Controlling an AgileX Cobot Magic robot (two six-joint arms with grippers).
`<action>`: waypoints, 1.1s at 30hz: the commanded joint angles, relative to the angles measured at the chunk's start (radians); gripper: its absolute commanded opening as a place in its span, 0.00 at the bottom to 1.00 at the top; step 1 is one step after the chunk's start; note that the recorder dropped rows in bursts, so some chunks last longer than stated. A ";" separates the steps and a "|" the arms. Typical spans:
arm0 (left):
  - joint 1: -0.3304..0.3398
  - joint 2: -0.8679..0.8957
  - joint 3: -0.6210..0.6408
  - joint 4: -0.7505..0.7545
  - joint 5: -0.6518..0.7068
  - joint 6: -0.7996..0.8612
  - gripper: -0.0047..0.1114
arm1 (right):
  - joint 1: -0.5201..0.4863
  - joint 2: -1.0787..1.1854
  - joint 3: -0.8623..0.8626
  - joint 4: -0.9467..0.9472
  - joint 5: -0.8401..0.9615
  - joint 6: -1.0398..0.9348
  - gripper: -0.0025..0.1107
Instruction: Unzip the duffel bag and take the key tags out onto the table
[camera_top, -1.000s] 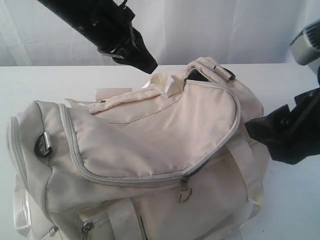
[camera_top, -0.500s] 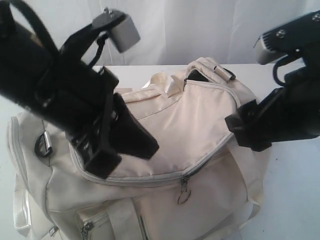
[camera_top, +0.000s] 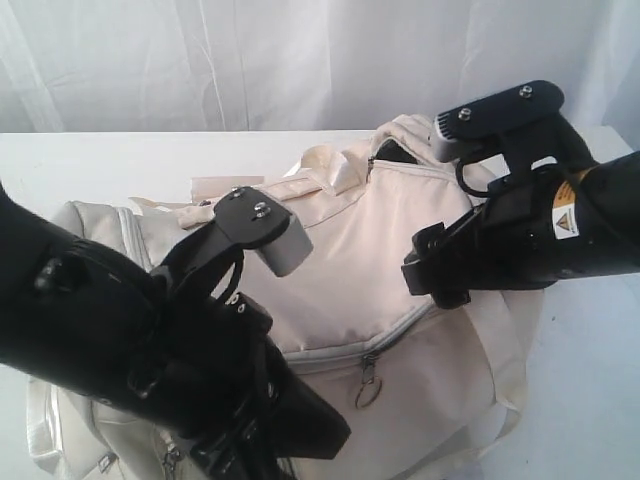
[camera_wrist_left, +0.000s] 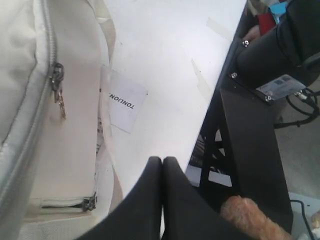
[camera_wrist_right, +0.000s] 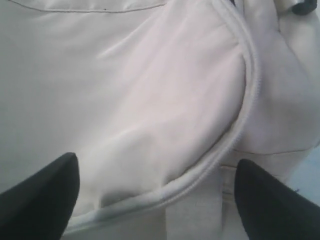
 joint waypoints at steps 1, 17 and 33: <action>-0.008 -0.009 0.028 -0.052 -0.060 -0.006 0.07 | -0.002 0.030 -0.009 0.000 -0.016 0.122 0.71; -0.008 0.209 0.016 -0.120 -0.201 0.012 0.48 | -0.002 0.045 -0.009 0.107 -0.011 0.197 0.29; -0.008 0.319 -0.002 -0.211 -0.303 0.117 0.48 | -0.002 0.045 -0.009 0.103 -0.024 0.194 0.28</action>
